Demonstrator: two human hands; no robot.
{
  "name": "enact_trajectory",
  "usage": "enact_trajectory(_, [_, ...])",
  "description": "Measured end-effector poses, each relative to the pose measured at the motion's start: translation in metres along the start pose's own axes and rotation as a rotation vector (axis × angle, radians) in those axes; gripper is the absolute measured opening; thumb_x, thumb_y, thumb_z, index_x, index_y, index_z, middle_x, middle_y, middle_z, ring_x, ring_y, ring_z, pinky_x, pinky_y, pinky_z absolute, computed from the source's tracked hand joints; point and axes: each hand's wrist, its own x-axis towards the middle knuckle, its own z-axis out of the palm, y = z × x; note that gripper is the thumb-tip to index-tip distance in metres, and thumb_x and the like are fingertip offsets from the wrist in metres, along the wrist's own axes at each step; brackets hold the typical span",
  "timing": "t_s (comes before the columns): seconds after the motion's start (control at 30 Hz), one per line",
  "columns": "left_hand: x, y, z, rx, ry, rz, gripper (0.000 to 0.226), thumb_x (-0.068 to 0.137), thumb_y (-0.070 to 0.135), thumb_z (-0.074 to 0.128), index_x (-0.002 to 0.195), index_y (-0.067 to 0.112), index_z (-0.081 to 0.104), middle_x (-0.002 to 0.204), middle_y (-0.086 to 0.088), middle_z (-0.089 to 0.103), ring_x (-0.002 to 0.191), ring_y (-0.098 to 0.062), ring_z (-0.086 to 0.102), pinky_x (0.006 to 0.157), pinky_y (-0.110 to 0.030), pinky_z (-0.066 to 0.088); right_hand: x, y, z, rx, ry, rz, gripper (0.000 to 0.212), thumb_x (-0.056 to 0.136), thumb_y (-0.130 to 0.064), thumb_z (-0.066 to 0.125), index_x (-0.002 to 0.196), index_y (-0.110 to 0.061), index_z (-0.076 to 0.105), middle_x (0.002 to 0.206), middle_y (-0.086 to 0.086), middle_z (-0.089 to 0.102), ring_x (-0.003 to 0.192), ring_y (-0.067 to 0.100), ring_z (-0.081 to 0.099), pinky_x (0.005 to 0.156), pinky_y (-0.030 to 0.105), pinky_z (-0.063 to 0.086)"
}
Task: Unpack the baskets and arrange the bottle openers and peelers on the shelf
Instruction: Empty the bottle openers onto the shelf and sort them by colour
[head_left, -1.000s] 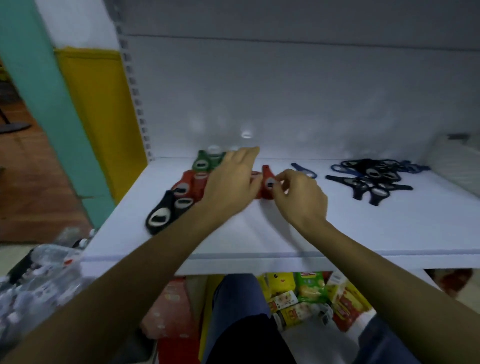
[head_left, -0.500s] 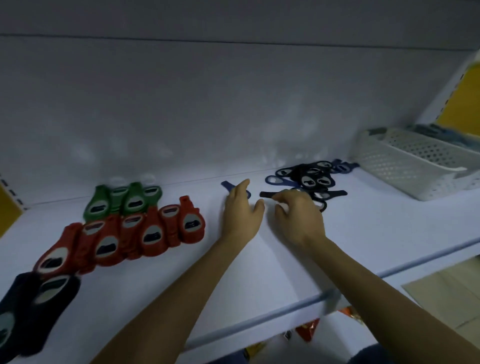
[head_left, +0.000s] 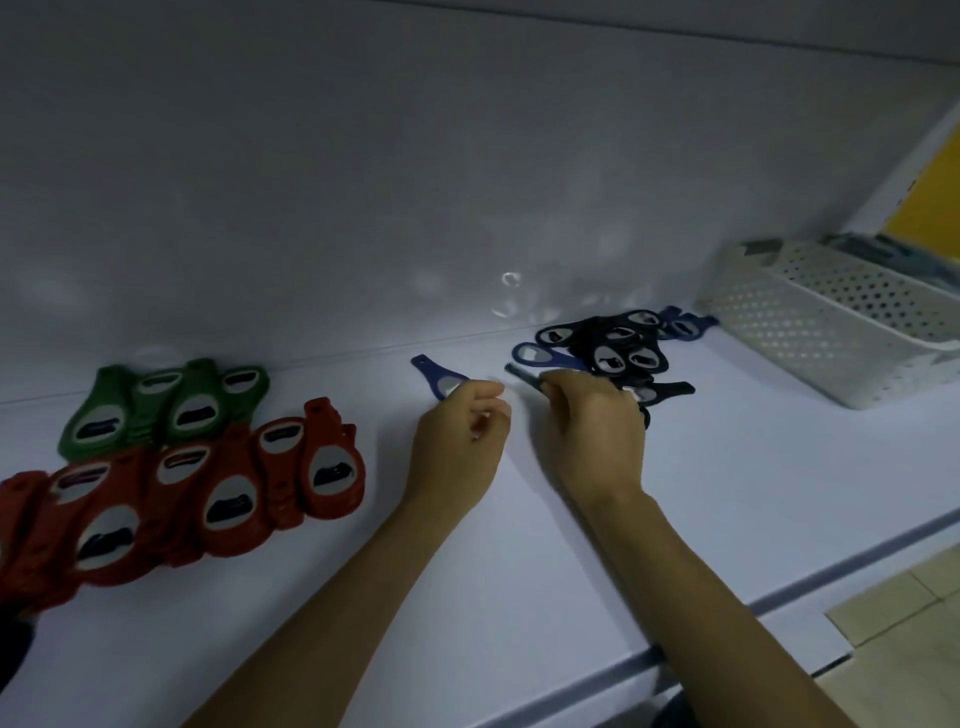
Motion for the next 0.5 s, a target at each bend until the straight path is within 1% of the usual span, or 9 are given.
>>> enact_trajectory(0.07, [-0.003, 0.003, 0.001, -0.017, -0.025, 0.009, 0.023, 0.093, 0.017, 0.054, 0.115, 0.016, 0.063, 0.095, 0.006, 0.068, 0.082, -0.004, 0.064, 0.076, -0.014, 0.051, -0.002, 0.000, -0.006, 0.201, 0.122, 0.151, 0.019, 0.094, -0.012, 0.052, 0.099, -0.015, 0.069, 0.080, 0.002, 0.068, 0.075, 0.022, 0.059, 0.065, 0.034, 0.045])
enact_trajectory(0.13, [-0.008, 0.006, 0.003, 0.034, -0.059, 0.084, 0.029, 0.095, 0.017, 0.051, 0.122, 0.016, 0.060, 0.109, 0.002, 0.068, 0.092, -0.010, 0.065, 0.082, -0.021, 0.052, -0.004, 0.000, -0.010, 0.340, 0.150, 0.255, 0.019, 0.096, -0.021, 0.051, 0.105, -0.022, 0.068, 0.079, -0.005, 0.068, 0.075, 0.015, 0.061, 0.067, 0.034, 0.048])
enact_trajectory(0.23, [-0.014, 0.011, 0.006, 0.124, -0.139, 0.208, 0.039, 0.097, 0.030, 0.046, 0.133, 0.017, 0.053, 0.121, 0.005, 0.064, 0.104, -0.005, 0.060, 0.087, -0.012, 0.044, -0.004, -0.003, -0.016, 0.557, 0.165, 0.299, 0.012, 0.093, -0.022, 0.059, 0.102, -0.021, 0.067, 0.071, -0.014, 0.066, 0.070, 0.006, 0.063, 0.067, 0.027, 0.050])
enact_trajectory(0.3, [-0.016, 0.016, 0.006, 0.070, -0.221, 0.171, 0.045, 0.095, 0.044, 0.040, 0.135, 0.026, 0.048, 0.111, 0.017, 0.063, 0.098, 0.001, 0.059, 0.078, -0.003, 0.040, -0.005, -0.007, -0.016, 0.760, 0.102, 0.243, 0.009, 0.092, -0.014, 0.061, 0.094, -0.012, 0.069, 0.073, -0.011, 0.069, 0.070, 0.005, 0.066, 0.066, 0.022, 0.052])
enact_trajectory(0.37, [-0.016, 0.021, 0.007, -0.061, -0.250, 0.082, 0.040, 0.086, 0.057, 0.039, 0.119, 0.036, 0.050, 0.084, 0.022, 0.062, 0.084, -0.001, 0.062, 0.066, -0.004, 0.042, -0.005, -0.009, -0.016, 0.917, -0.018, 0.167, 0.016, 0.093, -0.005, 0.055, 0.090, -0.005, 0.071, 0.079, -0.002, 0.072, 0.076, 0.011, 0.068, 0.070, 0.021, 0.053])
enact_trajectory(0.4, [-0.015, 0.025, 0.007, -0.142, -0.238, 0.044, 0.039, 0.082, 0.059, 0.041, 0.112, 0.037, 0.051, 0.081, 0.019, 0.062, 0.081, -0.002, 0.063, 0.066, -0.007, 0.045, -0.005, -0.010, -0.018, 0.973, -0.063, 0.142, 0.021, 0.093, -0.004, 0.051, 0.091, -0.003, 0.072, 0.082, 0.000, 0.073, 0.080, 0.011, 0.068, 0.072, 0.019, 0.052])
enact_trajectory(0.43, [-0.012, 0.028, 0.009, -0.233, -0.228, 0.003, 0.039, 0.080, 0.059, 0.044, 0.109, 0.035, 0.051, 0.086, 0.014, 0.065, 0.083, -0.005, 0.065, 0.070, -0.012, 0.050, -0.004, -0.010, -0.019, 1.019, -0.087, 0.138, 0.025, 0.093, -0.004, 0.047, 0.092, -0.003, 0.072, 0.085, 0.000, 0.073, 0.083, 0.011, 0.068, 0.073, 0.017, 0.051])
enact_trajectory(0.47, [-0.008, 0.031, 0.013, -0.320, -0.215, -0.048, 0.037, 0.082, 0.055, 0.047, 0.109, 0.031, 0.053, 0.093, 0.009, 0.067, 0.084, -0.010, 0.068, 0.072, -0.023, 0.055, -0.003, -0.010, -0.020, 1.059, -0.089, 0.154, 0.028, 0.093, -0.005, 0.044, 0.092, -0.005, 0.072, 0.087, -0.001, 0.073, 0.085, 0.010, 0.068, 0.074, 0.016, 0.050])
enact_trajectory(0.5, [-0.003, 0.035, 0.017, -0.387, -0.189, -0.101, 0.033, 0.088, 0.049, 0.048, 0.109, 0.025, 0.055, 0.095, 0.004, 0.069, 0.080, -0.014, 0.070, 0.068, -0.030, 0.058, -0.003, -0.009, -0.021, 1.090, -0.063, 0.186, 0.030, 0.095, -0.006, 0.042, 0.092, -0.007, 0.072, 0.087, -0.002, 0.073, 0.086, 0.010, 0.068, 0.074, 0.016, 0.050])
